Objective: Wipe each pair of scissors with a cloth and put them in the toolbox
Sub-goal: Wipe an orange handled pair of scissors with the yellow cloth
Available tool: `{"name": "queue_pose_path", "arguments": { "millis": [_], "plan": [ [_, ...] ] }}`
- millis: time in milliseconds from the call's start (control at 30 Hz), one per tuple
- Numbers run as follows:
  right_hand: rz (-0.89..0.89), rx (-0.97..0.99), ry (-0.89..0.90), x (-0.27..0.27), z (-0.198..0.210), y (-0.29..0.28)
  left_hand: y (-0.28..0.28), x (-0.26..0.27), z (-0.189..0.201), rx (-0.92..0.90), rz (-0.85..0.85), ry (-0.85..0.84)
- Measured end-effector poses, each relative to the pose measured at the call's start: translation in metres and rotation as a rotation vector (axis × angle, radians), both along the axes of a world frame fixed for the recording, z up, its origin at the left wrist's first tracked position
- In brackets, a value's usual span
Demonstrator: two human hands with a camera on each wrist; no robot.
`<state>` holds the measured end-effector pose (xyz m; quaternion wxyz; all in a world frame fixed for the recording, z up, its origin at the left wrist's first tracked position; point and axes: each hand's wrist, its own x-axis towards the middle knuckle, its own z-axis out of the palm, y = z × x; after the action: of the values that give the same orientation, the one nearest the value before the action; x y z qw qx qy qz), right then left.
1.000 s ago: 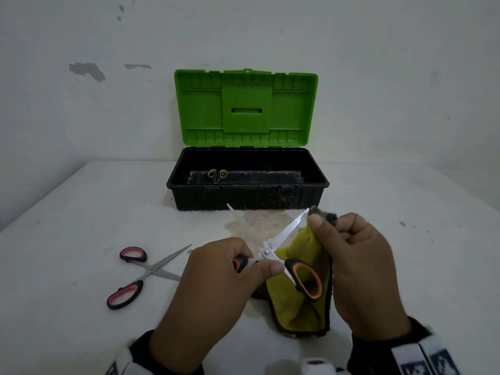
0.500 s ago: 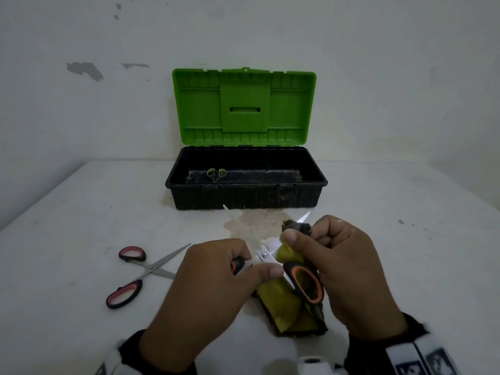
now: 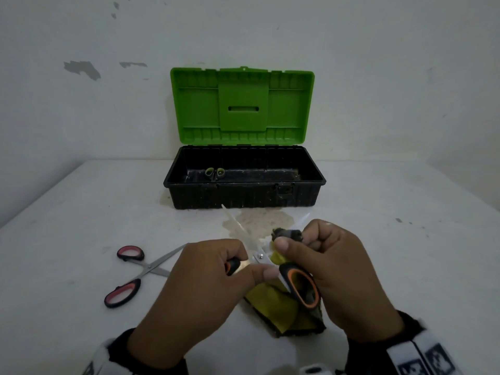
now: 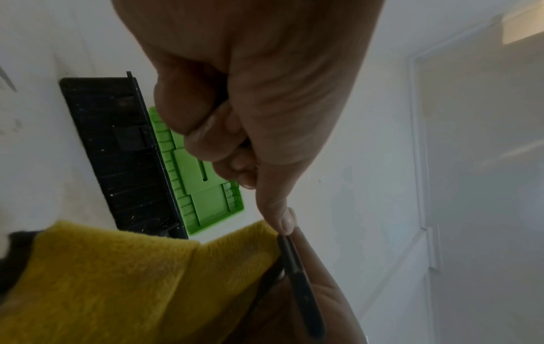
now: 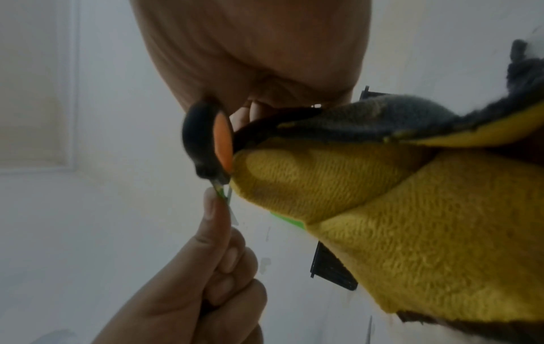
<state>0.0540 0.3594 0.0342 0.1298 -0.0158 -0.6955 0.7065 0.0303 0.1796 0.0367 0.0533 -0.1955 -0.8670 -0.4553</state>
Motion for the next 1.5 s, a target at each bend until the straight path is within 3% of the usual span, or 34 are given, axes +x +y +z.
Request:
{"name": "queue_pose_path", "arguments": {
  "millis": [200, 400, 500, 633, 767, 1033, 1200, 1333, 1500],
  "plan": [
    [-0.19, -0.128, 0.056, -0.023, 0.005, 0.019, 0.004, 0.003, -0.005, -0.001, 0.044, 0.028],
    [-0.301, 0.011, 0.089, -0.022, 0.011, 0.036, 0.004, 0.001, -0.013, -0.061, 0.114, 0.05],
    [-0.253, 0.175, 0.113, -0.01, 0.015, 0.029, 0.005, 0.0, -0.01, -0.117, 0.164, 0.042],
    [-0.233, 0.569, 0.142, 0.0, 0.015, 0.008, 0.013, 0.002, -0.004, -0.234, 0.173, 0.101],
    [-0.151, 0.697, 0.188, 0.001, 0.007, -0.005, 0.015, 0.001, -0.005, -0.32, 0.173, 0.141],
    [-0.335, 0.63, 0.184, -0.009, -0.003, -0.006, 0.009, -0.005, -0.015, -0.335, 0.15, 0.348],
    [-0.262, 0.528, 0.141, -0.008, -0.005, -0.013, 0.005, -0.007, -0.014, -0.353, 0.141, 0.44],
    [-0.343, 0.415, 0.093, -0.018, -0.008, 0.0, 0.004, -0.007, -0.011, -0.38, 0.147, 0.501],
    [-0.292, 0.31, 0.056, -0.012, -0.007, -0.001, 0.002, -0.005, -0.01, -0.358, 0.15, 0.53]
  ]
}}
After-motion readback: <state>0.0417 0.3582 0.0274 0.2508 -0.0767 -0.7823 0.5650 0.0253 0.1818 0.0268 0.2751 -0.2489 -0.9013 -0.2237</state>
